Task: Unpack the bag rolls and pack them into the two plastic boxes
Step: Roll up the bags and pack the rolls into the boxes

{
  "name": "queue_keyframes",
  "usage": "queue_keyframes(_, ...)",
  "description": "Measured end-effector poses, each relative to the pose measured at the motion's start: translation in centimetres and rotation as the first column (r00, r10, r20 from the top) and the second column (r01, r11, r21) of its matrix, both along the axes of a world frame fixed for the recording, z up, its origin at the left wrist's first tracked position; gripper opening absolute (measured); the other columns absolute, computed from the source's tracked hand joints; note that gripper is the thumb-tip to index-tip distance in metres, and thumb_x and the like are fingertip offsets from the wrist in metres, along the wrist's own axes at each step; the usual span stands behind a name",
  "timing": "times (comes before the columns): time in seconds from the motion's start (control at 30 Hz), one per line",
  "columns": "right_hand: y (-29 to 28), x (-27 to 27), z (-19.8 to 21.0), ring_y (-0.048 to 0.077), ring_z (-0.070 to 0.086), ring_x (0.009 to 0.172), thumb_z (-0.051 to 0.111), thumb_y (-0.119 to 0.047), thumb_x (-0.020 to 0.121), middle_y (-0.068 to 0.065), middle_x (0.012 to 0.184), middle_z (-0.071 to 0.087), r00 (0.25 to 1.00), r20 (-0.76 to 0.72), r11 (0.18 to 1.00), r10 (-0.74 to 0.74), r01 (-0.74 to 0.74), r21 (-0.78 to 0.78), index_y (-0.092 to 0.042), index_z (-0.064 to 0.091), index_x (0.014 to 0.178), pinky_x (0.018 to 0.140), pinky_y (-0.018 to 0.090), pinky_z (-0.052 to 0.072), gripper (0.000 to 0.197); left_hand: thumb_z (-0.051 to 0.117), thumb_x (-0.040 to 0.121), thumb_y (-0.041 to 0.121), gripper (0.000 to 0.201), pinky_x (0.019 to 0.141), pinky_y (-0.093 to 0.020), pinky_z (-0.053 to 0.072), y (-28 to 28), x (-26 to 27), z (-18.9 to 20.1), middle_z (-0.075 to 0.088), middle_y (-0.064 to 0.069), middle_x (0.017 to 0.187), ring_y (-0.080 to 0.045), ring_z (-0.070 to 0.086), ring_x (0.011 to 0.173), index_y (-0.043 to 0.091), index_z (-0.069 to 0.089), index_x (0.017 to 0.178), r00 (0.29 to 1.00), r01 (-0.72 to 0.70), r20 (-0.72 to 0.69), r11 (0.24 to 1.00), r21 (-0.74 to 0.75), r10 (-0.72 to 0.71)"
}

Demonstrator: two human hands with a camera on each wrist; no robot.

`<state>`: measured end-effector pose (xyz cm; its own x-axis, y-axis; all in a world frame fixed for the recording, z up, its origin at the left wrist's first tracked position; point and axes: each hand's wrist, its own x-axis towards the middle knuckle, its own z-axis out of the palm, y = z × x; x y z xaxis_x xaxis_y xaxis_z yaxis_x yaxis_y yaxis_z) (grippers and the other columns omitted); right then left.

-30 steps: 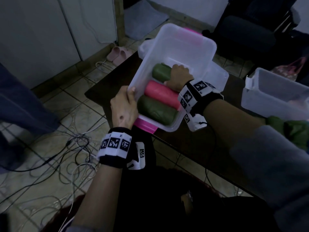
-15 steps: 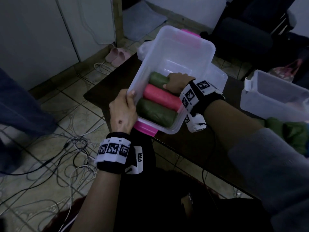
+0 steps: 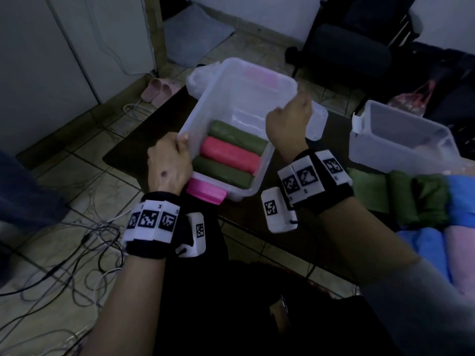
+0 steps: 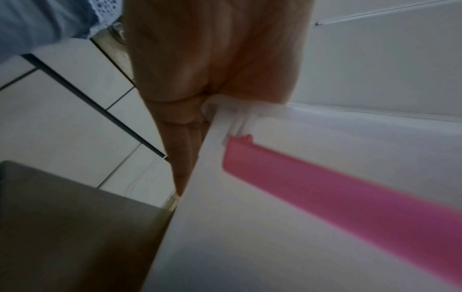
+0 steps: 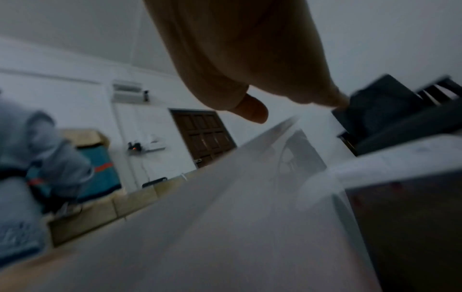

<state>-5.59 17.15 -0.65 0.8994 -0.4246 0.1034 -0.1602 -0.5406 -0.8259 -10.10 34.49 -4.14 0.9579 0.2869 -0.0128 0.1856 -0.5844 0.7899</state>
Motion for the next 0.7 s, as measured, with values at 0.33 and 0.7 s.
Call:
queue_keyframes(0.33, -2.3, -1.4, -0.7, 0.042, 0.050, 0.118, 0.041, 0.000, 0.091, 0.031, 0.128, 0.051, 0.957, -0.280, 0.958, 0.072, 0.012, 0.288, 0.015, 0.048, 0.123, 0.094, 0.044, 0.046, 0.035, 0.039, 0.099, 0.033, 0.040, 0.092, -0.040, 0.041, -0.4, 2.5, 0.9, 0.056, -0.025, 0.120, -0.039, 0.052, 0.112, 0.004, 0.060, 0.116, 0.989, 0.083, -0.135, 0.989, 0.119, -0.067)
queue_keyframes(0.7, -3.5, -2.6, -0.5, 0.015, 0.021, 0.103, 0.040, -0.001, 0.091, 0.031, 0.127, 0.050, 0.955, -0.254, 0.894, 0.152, -0.023, 0.448, 0.011, 0.040, 0.125, 0.070, 0.036, 0.029, 0.036, 0.050, 0.092, 0.023, 0.050, 0.105, -0.038, 0.036, -1.8, 2.2, 2.7, 0.044, -0.021, 0.137, -0.035, 0.042, 0.127, 0.004, 0.041, 0.137, 0.992, 0.051, 0.109, 0.989, 0.138, -0.066)
